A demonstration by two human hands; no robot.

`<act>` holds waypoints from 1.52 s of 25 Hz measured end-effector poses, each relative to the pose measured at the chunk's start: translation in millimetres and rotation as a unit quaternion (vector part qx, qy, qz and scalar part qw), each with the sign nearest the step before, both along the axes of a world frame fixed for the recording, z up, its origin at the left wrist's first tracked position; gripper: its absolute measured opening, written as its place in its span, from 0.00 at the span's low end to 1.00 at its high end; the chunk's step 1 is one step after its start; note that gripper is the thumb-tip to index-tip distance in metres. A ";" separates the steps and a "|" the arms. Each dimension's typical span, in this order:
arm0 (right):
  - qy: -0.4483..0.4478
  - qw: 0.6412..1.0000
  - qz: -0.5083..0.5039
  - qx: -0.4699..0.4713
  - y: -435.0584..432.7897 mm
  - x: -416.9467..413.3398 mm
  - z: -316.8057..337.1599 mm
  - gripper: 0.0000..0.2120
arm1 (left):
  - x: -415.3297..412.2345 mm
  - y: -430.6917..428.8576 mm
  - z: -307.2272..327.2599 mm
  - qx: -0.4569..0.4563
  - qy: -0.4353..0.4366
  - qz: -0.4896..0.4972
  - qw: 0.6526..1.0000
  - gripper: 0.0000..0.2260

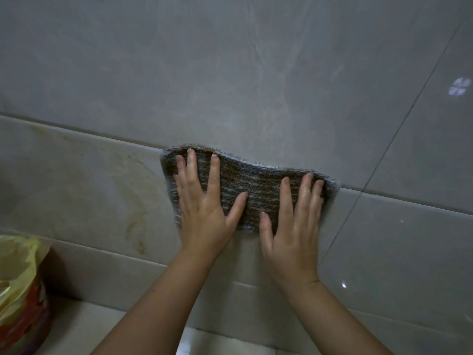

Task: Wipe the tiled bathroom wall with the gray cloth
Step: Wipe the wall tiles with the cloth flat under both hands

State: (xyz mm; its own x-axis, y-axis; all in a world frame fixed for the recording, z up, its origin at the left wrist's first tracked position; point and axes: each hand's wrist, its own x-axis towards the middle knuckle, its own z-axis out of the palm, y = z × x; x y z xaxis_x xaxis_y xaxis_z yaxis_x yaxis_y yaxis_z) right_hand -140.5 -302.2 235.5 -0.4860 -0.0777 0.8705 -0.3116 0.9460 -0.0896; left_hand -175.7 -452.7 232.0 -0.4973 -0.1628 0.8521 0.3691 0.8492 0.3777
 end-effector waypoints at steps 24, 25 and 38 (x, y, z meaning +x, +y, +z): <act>0.082 0.992 -0.092 -0.008 -38.7 -46.8 -27.5 0.28 | -30.9 -29.1 -13.5 -0.067 0.034 0.072 0.995 0.32; 0.086 0.992 -0.088 0.023 -36.1 -47.4 -37.4 0.28 | -29.3 -25.1 -22.2 -0.061 0.029 0.071 0.995 0.32; 0.095 0.989 -0.114 -0.022 13.0 -38.5 -31.7 0.26 | -17.9 33.1 -9.2 -0.129 0.043 0.042 0.990 0.30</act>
State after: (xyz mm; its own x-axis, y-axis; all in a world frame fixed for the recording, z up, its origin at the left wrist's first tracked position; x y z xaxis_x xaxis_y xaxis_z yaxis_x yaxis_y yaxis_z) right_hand -178.9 -289.3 203.9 -0.3145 0.0551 0.9477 -0.1052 0.9902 -0.0924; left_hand -193.5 -419.6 222.8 -0.4142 0.0282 0.9098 0.3137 0.9427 0.1136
